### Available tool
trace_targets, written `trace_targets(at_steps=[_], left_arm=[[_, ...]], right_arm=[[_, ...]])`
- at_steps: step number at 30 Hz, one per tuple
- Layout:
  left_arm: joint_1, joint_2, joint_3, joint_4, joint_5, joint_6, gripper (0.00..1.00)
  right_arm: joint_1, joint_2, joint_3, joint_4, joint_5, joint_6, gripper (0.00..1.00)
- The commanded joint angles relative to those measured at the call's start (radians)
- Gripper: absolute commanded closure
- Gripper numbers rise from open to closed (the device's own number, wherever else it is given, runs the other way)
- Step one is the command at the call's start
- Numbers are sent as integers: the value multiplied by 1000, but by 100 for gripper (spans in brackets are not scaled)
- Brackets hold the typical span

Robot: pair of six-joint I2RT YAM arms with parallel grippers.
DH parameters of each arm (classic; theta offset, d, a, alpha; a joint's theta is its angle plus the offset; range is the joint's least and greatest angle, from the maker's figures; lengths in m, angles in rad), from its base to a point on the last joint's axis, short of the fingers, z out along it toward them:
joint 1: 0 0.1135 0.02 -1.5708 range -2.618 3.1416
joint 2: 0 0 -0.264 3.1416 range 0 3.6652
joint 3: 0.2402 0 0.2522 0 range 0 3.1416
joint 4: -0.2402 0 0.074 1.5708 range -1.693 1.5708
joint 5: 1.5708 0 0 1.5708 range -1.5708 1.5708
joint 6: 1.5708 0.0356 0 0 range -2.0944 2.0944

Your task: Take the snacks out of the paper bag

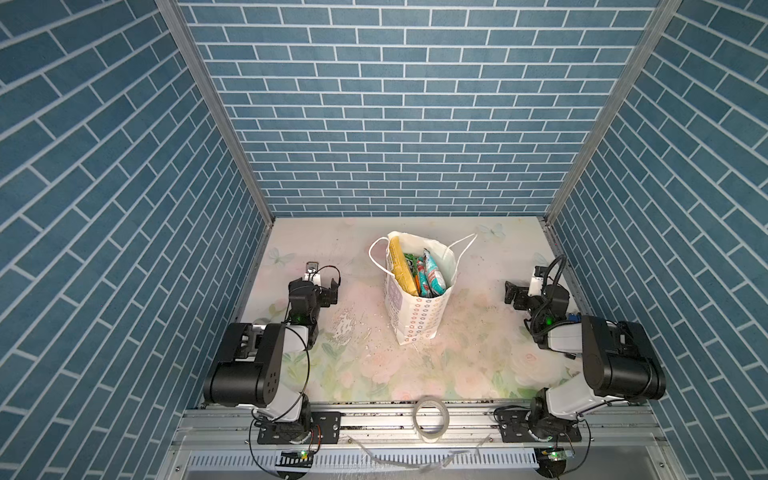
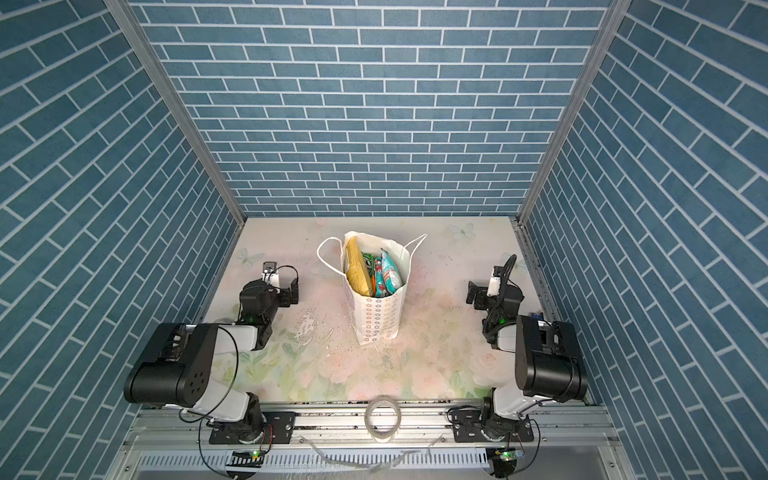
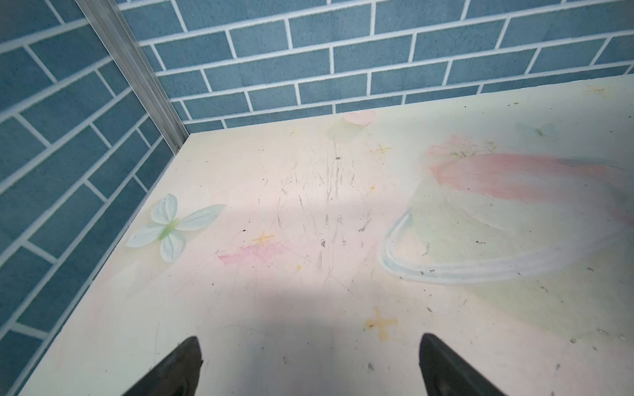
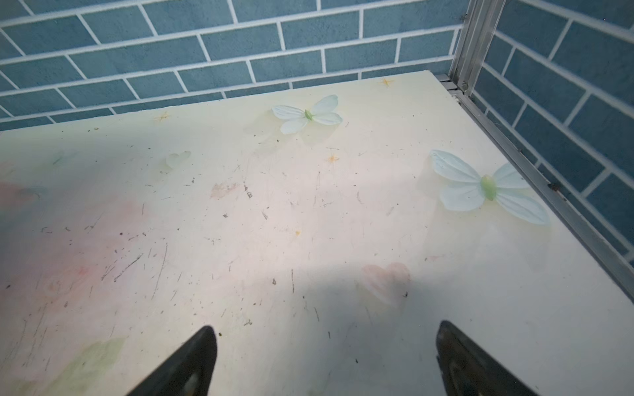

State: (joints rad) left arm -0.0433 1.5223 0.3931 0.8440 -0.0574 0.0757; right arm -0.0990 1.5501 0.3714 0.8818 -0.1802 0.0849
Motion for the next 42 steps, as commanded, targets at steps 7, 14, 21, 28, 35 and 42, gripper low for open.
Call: trace_targets(at_steps=[7, 14, 21, 28, 35, 42], left_arm=[[6, 7, -6, 15, 8, 4, 0], [6, 7, -5, 15, 9, 4, 0], [6, 7, -2, 13, 8, 3, 0], [6, 7, -3, 14, 11, 4, 0], [7, 6, 4, 4, 16, 4, 0], [39, -146, 250, -489, -51, -58, 0]], right_arm=[[4, -5, 14, 6, -5, -45, 1], [4, -4, 16, 6, -5, -45, 1], [4, -5, 18, 2, -6, -43, 1], [4, -5, 18, 0, -9, -42, 8], [5, -3, 18, 1, -8, -41, 9], [1, -139, 70, -193, 85, 1, 18]])
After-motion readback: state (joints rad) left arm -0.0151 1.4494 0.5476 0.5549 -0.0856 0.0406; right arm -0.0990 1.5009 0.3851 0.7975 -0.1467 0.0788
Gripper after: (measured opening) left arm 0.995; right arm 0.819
